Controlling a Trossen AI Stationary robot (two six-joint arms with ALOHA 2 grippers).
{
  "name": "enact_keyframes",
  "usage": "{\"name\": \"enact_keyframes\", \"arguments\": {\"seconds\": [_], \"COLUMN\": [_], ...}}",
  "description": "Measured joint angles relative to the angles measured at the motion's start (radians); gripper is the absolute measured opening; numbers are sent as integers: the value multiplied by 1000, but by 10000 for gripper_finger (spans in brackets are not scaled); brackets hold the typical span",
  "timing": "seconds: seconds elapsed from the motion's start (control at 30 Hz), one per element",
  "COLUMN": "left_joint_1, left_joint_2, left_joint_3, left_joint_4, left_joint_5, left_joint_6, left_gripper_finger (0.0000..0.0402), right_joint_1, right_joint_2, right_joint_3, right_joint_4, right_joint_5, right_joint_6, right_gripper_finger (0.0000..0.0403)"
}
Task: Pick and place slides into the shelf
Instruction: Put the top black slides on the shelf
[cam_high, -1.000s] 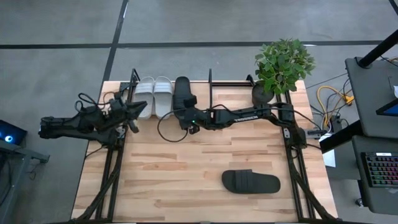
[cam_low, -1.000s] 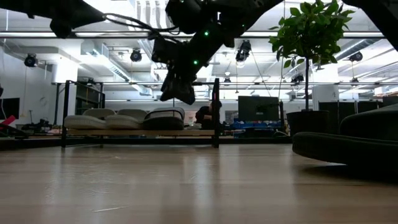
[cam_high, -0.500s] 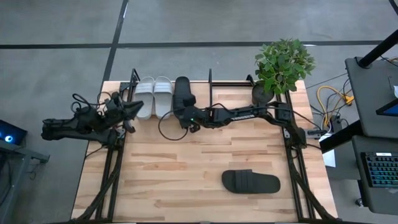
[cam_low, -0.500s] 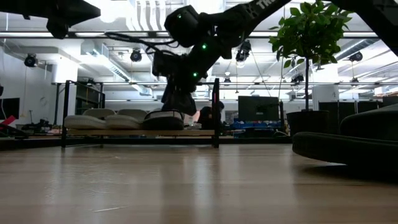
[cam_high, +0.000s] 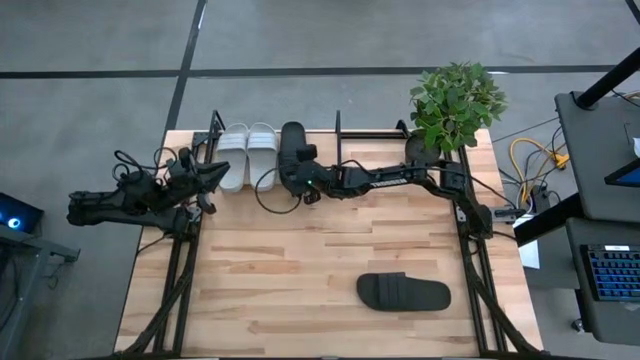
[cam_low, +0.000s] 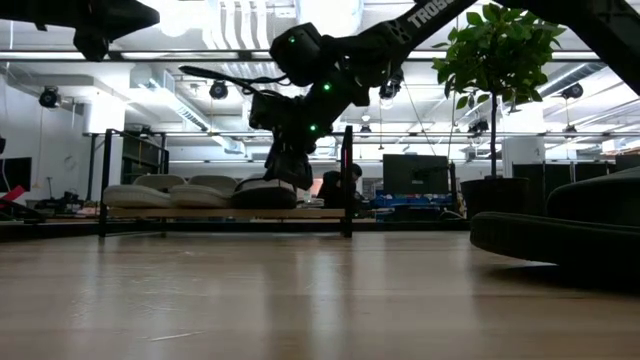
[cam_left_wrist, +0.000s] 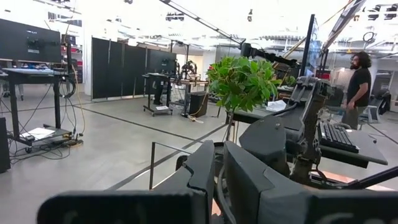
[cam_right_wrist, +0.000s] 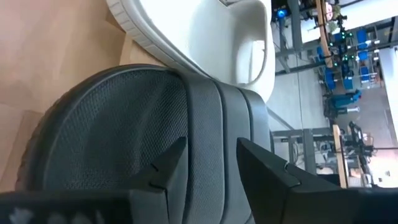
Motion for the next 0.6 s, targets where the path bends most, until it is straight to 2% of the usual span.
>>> {"name": "enact_keyframes", "arguments": {"seconds": [0.6], "left_joint_1": [0], "left_joint_2": [-1], "left_joint_3": [-5], "left_joint_4": [0], "left_joint_5": [2], "left_joint_6": [2], "left_gripper_finger": [22], "right_joint_1": [-7], "right_joint_2": [-1], "right_joint_3": [-2], "right_joint_4": [-40], "right_joint_5": [8], "right_joint_6": [-45], "right_gripper_finger": [128]}}
